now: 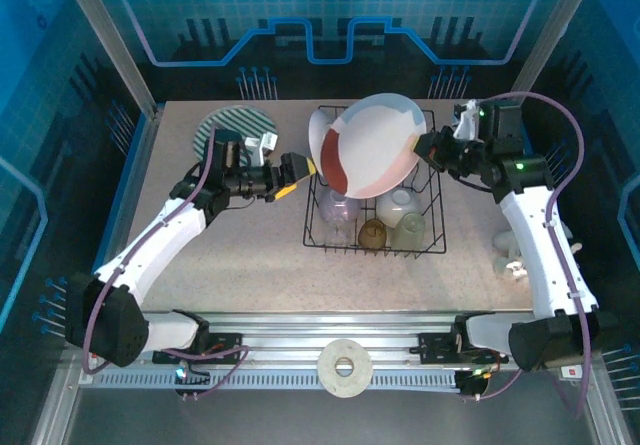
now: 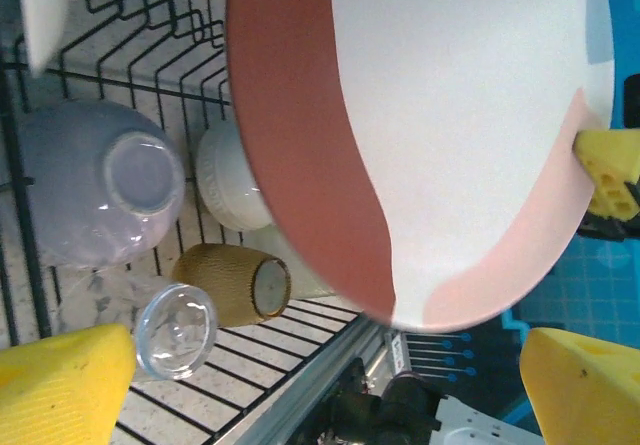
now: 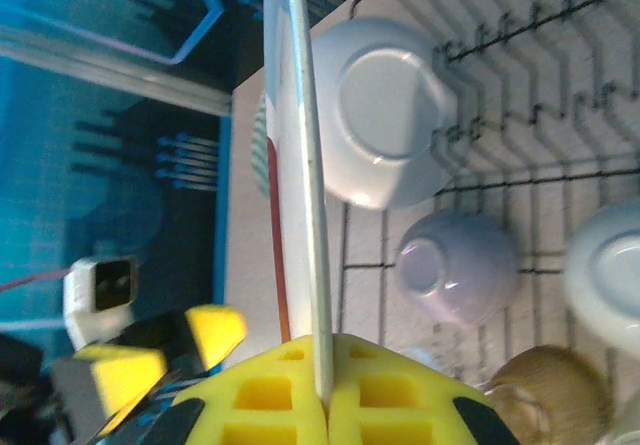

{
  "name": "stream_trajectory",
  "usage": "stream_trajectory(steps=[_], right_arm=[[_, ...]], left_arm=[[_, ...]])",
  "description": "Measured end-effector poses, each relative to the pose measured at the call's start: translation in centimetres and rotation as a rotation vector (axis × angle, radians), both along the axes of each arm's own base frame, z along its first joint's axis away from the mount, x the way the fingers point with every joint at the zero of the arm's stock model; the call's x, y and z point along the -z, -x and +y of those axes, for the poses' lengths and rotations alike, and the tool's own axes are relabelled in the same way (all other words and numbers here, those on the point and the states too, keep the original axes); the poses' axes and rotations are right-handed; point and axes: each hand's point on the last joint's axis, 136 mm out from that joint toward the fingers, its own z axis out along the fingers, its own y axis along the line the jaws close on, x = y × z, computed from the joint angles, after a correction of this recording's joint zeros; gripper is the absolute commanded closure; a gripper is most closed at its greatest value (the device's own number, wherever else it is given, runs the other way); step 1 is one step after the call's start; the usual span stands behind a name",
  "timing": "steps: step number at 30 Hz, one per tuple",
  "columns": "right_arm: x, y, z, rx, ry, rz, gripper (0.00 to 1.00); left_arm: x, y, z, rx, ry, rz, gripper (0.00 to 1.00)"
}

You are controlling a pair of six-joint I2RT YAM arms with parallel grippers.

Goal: Unload the mixed dishes from the dish rack
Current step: Pick up the plate from the dish rack, then place the plate on the plate.

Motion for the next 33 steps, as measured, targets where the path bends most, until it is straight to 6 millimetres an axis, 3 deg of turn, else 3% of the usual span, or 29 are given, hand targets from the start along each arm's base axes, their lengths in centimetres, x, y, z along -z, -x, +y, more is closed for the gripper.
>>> stream_trajectory(steps=[6, 12, 21, 25, 33], right_arm=[[-0.6, 1.6, 1.4, -0.068, -0.139, -0.007, 1.0], [-0.3, 2.4, 2.2, -0.104, -0.212, 0.0, 1.0], [0.5, 2.3, 2.5, -0.107, -0.252, 0.024, 1.0], [1.1, 2.0, 2.0, -0.082, -0.254, 0.039, 1.0], [1.3, 1.7, 2.0, -0.079, -0.277, 0.045, 1.0]], left_arm=[[0.5, -0.3, -1.2, 0.025, 0.029, 0.027, 0.09], [0.0, -0.9, -1.7, 0.013, 0.085, 0.031, 0.29], [-0.3, -1.2, -2.1, -0.018, 0.167, 0.056, 0.72], [-1.1, -1.4, -2.0, -0.031, 0.212, 0.062, 0.98], [-1.6, -1.5, -1.9, -0.064, 0.297, 0.086, 1.0]])
